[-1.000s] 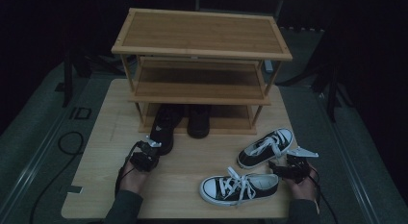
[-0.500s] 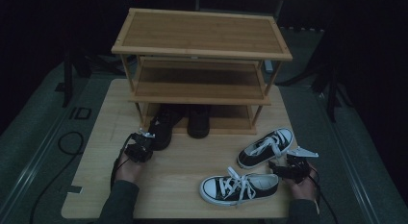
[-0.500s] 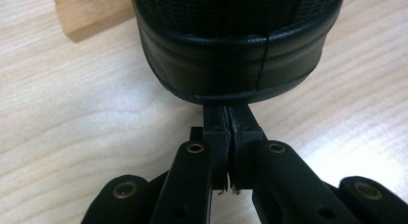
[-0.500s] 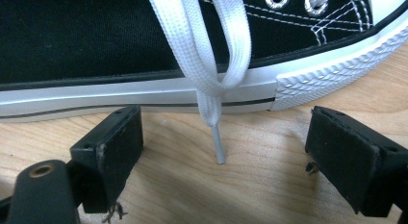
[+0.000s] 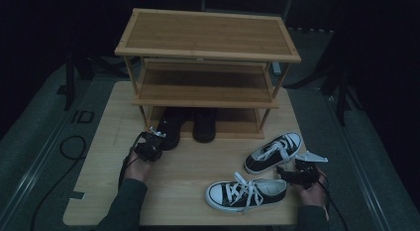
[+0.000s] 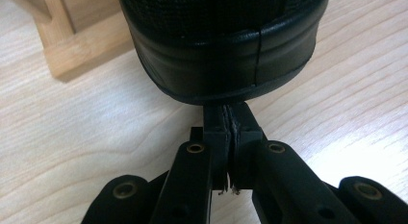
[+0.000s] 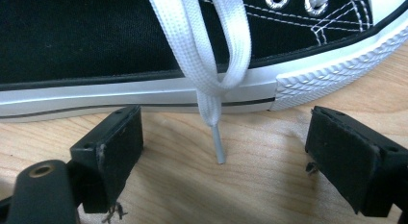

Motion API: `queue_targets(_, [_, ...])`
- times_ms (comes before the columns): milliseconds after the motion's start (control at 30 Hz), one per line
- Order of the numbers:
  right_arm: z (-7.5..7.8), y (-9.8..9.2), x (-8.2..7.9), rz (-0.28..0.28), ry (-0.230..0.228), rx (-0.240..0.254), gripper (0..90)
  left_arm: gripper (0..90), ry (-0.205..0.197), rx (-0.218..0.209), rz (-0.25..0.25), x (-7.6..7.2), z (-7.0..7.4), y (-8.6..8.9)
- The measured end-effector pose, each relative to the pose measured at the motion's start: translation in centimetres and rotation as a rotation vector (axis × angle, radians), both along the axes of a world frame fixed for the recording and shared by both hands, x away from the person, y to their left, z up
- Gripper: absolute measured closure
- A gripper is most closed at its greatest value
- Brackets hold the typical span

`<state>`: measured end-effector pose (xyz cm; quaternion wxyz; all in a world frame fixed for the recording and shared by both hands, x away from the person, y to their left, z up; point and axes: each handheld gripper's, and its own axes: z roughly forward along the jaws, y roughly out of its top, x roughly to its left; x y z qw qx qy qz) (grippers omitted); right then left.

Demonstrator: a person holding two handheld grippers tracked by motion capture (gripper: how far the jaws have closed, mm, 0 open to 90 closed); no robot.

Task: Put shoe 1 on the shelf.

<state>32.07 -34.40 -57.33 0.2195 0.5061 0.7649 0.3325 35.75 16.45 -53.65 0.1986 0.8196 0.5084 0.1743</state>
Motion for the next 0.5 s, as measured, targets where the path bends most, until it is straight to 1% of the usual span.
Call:
queue_targets(67, [0.0, 0.0, 0.0, 0.000, 0.000, 0.000, 13.1, 87.6, -0.007, -0.004, -0.004, 0.1, 0.2, -0.3])
queue_targets(167, [0.0, 0.0, 0.0, 0.000, 0.000, 0.000, 13.1, 87.6, -0.007, 0.000, -0.019, 0.3, 0.4, -0.9])
queue_targets(367, [0.0, 0.0, 0.0, 0.000, 0.000, 0.000, 13.1, 87.7, -0.002, 0.006, -0.057, 0.9, 0.3, -2.5])
queue_targets(500, [0.0, 0.0, 0.0, 0.000, 0.000, 0.000, 13.0, 87.7, 0.006, 0.008, -0.069, 1.5, 0.0, -3.5])
